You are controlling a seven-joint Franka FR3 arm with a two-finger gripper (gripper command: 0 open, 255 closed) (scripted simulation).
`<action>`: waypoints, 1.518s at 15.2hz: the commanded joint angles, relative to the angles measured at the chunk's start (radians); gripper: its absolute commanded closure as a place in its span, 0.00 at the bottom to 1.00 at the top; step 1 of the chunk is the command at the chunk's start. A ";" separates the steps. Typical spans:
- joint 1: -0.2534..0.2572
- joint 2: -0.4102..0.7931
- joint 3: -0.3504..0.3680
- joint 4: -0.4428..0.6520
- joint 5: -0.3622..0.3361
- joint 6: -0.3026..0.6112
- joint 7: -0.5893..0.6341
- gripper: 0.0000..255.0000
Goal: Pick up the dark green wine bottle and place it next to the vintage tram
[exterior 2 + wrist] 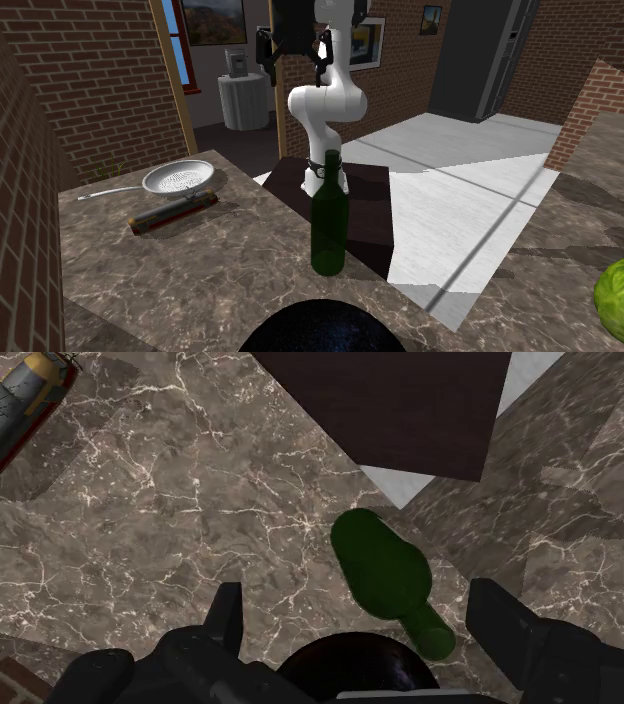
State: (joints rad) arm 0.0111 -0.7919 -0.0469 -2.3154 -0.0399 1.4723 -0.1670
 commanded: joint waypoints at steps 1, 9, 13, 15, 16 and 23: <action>0.000 0.000 0.000 0.000 0.000 0.000 0.000 0.00; 0.084 -0.002 0.077 -0.222 0.050 0.337 -0.008 0.00; 0.121 0.029 0.112 -0.292 0.068 0.484 -0.011 0.00; 0.121 0.036 0.112 -0.314 0.068 0.514 -0.011 0.00; 0.121 0.040 0.113 -0.325 0.068 0.529 -0.011 0.00; 0.121 0.063 0.115 -0.373 0.069 0.600 -0.011 0.00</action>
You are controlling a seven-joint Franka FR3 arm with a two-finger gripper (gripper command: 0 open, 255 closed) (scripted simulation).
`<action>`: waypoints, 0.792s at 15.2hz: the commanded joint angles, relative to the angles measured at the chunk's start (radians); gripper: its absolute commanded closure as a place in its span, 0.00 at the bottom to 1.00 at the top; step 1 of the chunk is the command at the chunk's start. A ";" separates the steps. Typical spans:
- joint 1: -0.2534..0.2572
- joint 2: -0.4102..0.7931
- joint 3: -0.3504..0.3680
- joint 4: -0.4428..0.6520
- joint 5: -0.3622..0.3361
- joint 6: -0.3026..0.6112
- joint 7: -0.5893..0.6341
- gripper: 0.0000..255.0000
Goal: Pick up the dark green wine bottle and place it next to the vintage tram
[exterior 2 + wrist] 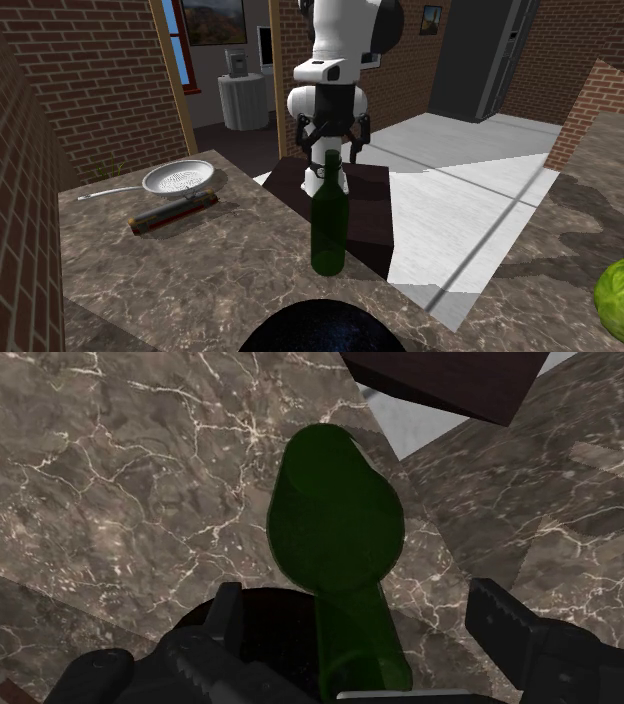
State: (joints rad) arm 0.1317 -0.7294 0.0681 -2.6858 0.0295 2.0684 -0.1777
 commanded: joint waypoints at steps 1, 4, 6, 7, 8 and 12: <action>0.000 0.001 0.000 -0.002 0.000 0.004 0.000 0.00; 0.000 0.001 0.000 -0.002 0.000 0.004 0.000 0.00; 0.000 0.001 0.000 -0.002 0.000 0.003 0.000 1.00; 0.000 0.001 0.000 -0.002 0.000 0.003 0.000 1.00; 0.000 0.001 0.000 -0.002 0.000 0.003 0.000 1.00; 0.000 0.001 0.000 -0.002 0.000 0.003 0.000 1.00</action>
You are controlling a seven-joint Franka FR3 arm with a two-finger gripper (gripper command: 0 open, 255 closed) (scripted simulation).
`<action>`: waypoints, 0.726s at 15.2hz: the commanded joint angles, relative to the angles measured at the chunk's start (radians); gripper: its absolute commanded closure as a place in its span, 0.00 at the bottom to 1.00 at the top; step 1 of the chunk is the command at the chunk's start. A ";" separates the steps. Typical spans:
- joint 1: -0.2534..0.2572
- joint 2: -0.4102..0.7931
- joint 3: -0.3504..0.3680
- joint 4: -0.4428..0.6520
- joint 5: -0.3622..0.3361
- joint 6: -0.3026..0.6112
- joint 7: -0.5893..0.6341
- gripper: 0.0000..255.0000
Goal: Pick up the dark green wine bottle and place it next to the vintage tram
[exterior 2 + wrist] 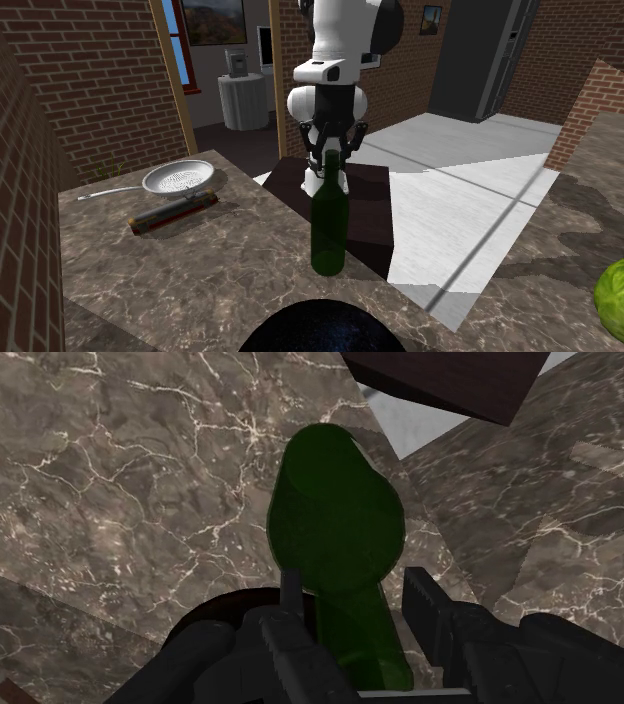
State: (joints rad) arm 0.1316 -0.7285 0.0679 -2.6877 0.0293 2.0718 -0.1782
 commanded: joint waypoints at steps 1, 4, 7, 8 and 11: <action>0.000 0.000 0.000 0.000 0.000 0.000 0.000 1.00; 0.000 -0.004 0.000 0.011 0.000 -0.015 0.000 1.00; -0.001 -0.012 -0.002 0.047 -0.001 -0.059 -0.001 1.00; -0.001 -0.014 -0.003 0.059 -0.002 -0.073 -0.001 1.00; -0.001 -0.019 -0.004 0.096 -0.003 -0.116 -0.001 1.00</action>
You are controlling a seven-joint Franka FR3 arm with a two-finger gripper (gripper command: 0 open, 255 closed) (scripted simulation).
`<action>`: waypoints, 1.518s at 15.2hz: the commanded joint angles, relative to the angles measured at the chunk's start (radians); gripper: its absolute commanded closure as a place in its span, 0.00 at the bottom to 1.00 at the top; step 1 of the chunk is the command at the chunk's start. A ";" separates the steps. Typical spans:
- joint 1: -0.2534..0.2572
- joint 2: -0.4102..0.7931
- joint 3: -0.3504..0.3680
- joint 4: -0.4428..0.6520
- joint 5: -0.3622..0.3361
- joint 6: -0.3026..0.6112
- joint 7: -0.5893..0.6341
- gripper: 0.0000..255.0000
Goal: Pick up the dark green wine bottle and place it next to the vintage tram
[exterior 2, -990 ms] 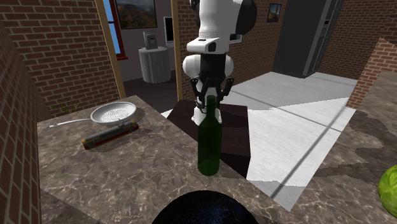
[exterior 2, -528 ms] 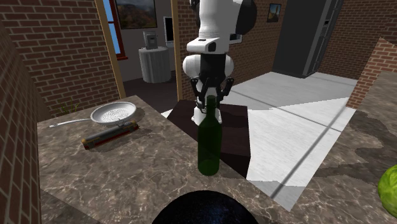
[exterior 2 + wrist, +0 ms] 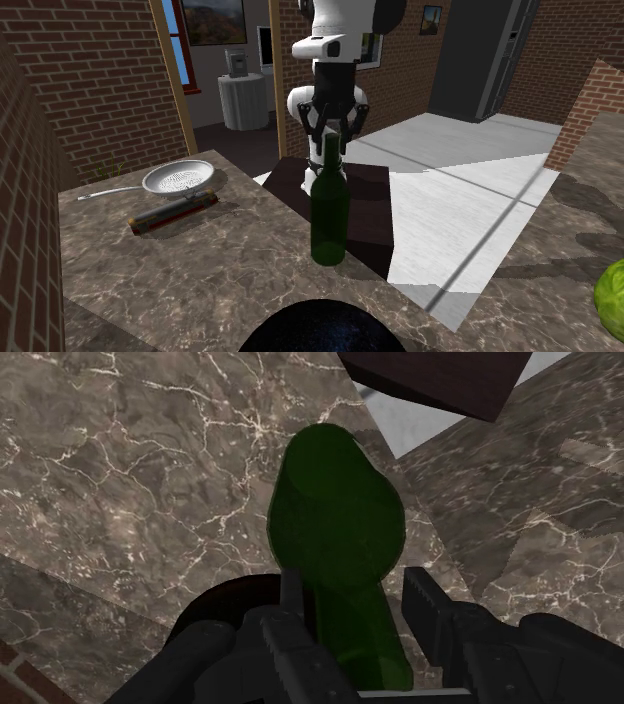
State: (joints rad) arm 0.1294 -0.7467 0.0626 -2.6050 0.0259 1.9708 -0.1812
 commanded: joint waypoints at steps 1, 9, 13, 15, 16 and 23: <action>0.001 -0.002 0.001 0.026 0.000 -0.028 0.002 1.00; -0.001 -0.001 -0.003 0.134 -0.003 -0.136 0.001 1.00; -0.002 0.005 -0.004 0.192 -0.004 -0.187 0.000 1.00; -0.003 0.009 -0.005 0.222 -0.005 -0.213 0.000 1.00; -0.003 0.011 -0.005 0.237 -0.005 -0.225 0.000 1.00; -0.004 0.034 -0.007 0.346 -0.007 -0.313 -0.001 1.00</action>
State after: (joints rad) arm 0.1250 -0.7167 0.0556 -2.2757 0.0189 1.6713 -0.1820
